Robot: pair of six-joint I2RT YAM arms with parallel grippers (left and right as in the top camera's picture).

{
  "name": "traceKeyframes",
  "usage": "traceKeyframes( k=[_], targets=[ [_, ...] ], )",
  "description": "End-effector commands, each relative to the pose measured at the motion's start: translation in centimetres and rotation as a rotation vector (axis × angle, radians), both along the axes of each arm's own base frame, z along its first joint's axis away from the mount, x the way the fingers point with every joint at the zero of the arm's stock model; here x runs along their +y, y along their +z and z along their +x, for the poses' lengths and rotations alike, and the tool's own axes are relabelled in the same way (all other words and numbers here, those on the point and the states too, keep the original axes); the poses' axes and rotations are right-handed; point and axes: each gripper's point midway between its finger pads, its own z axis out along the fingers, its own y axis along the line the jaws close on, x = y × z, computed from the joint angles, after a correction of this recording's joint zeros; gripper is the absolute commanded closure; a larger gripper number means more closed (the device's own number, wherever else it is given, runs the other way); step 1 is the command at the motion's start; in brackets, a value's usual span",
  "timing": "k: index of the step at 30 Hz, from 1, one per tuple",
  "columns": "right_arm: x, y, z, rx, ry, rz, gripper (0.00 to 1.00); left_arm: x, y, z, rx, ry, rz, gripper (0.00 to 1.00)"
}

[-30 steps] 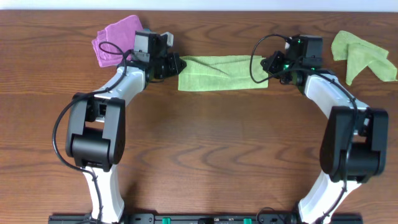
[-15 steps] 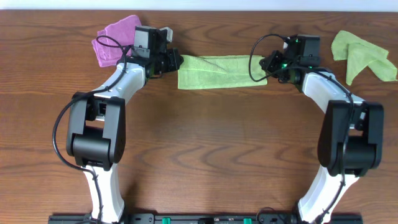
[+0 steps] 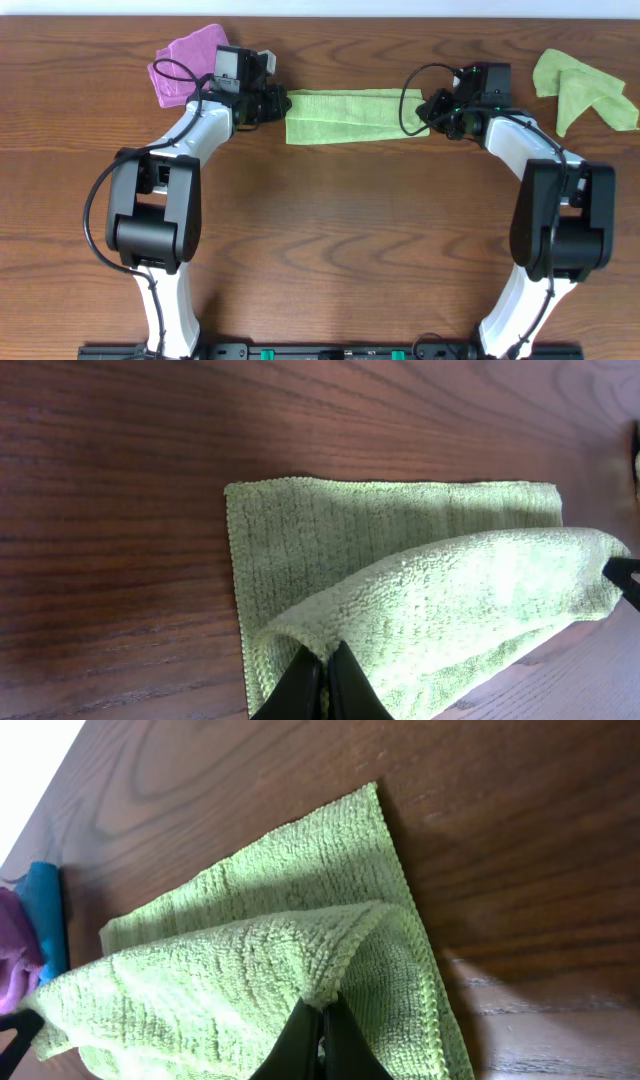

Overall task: Fold the cloth
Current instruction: 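Lower the folded edge onto the far edge and release both grippers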

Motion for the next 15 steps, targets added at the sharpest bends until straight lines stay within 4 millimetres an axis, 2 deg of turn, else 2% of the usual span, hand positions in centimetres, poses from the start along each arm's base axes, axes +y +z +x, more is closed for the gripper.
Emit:
traceKeyframes(
  k=[1,7,15],
  targets=[
    [-0.3,0.4,0.9,-0.036,0.001,-0.026,0.98,0.4,-0.1,0.9,-0.027,-0.002,0.017,0.95],
    [-0.3,1.3,2.0,-0.091,-0.013,-0.016,0.99,0.4,0.4,1.8,-0.074,0.007,0.019,0.95],
    [-0.6,0.4,3.1,-0.085,-0.023,-0.028,0.98,-1.0,-0.9,2.4,-0.045,-0.031,-0.04,0.95]
  ],
)
